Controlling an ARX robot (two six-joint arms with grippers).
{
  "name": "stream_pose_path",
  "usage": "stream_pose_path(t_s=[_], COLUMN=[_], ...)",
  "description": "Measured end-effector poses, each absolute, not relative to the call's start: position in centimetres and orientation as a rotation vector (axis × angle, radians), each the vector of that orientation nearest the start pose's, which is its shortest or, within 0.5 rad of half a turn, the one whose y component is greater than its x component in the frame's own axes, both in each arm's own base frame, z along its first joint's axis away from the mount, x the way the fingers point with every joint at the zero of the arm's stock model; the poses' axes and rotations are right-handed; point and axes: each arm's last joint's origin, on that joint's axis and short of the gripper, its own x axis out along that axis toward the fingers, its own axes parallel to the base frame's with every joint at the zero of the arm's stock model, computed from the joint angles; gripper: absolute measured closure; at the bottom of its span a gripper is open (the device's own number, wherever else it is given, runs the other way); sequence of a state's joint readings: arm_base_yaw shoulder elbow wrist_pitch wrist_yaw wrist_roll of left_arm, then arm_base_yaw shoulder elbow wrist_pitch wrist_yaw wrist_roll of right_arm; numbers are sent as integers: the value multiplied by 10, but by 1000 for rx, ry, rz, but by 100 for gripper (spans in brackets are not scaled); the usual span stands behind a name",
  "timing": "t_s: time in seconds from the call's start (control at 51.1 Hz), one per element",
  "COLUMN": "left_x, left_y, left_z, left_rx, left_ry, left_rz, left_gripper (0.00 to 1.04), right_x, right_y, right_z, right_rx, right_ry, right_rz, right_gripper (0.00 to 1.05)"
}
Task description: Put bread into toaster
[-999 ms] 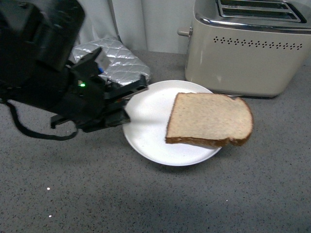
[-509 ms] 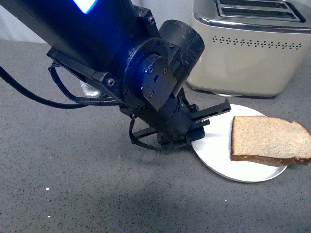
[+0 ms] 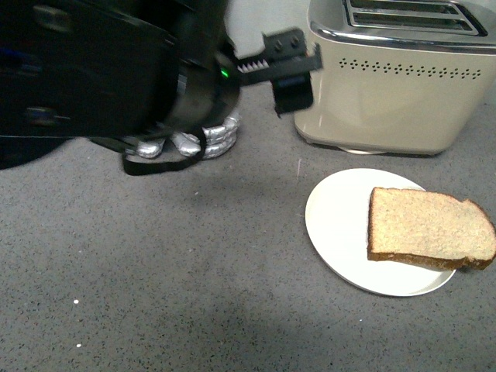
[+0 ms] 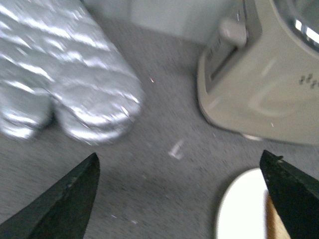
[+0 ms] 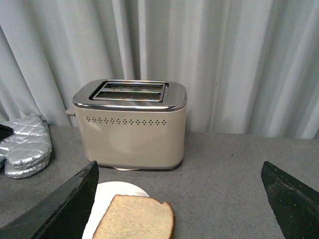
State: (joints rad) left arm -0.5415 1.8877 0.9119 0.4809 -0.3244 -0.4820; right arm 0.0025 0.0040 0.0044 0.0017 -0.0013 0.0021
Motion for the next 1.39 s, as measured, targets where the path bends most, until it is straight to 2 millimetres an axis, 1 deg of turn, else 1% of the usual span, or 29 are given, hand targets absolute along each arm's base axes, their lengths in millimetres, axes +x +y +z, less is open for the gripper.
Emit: stream_pose_path(t_s=[0.02,0.039,0.098,0.137,0.176,0.333,0.372,0.411,0.431,0.47,0.548,0.685,0.705,0.822,0.862,0.881,1.077,1.214,1.273,1.39], left_x=[320,316,305,294,285,251,239,228,226,211,196,180,177,170,166,164,150,144,142,138], left_y=[-175,-169,-150,-135,-125,-100,-91,-81,-78,-66,-53,-38,-35,-28,-26,-24,-15,-12,-7,-1], left_z=[146,149,155,157,158,161,159,157,157,156,162,162,161,161,162,162,162,164,166,168], left_rx=[-239,-237,-212,-198,-183,-169,-155,-143,-129,-96,-65,-25,-21,-15,-15,-14,-8,-8,-7,-8], left_ry=[450,435,388,356,333,318,310,214,192,104,21,14,18,20,16,13,15,7,5,-5], left_rz=[-83,-74,-33,-3,20,35,43,10,3,-11,-6,-8,-7,-6,-7,-7,-2,-4,-30,2], left_gripper=[5,5,8,7,7,7,8,16,18,27,41,67,72,88,96,101,101,101,101,101], right_x=[98,98,98,98,98,98,98,98,98,98,98,98,98,98,98,98,98,98,98,98], right_y=[0,0,0,0,0,0,0,0,0,0,0,0,0,0,0,0,0,0,0,0], right_z=[165,165,165,165,165,165,165,165,165,165,165,165,165,165,165,165,165,165,165,165], right_rx=[2,2,2,2,2,2,2,2,2,2,2,2,2,2,2,2,2,2,2,2], right_ry=[-2,-2,-2,-2,-2,-2,-2,-2,-2,-2,-2,-2,-2,-2,-2,-2,-2,-2,-2,-2], right_rz=[4,4,4,4,4,4,4,4,4,4,3,4,4,4,4,4,4,4,4,4], right_gripper=[10,10,10,10,10,10,10,10,10,10,10,10,10,10,10,10,10,10,10,10])
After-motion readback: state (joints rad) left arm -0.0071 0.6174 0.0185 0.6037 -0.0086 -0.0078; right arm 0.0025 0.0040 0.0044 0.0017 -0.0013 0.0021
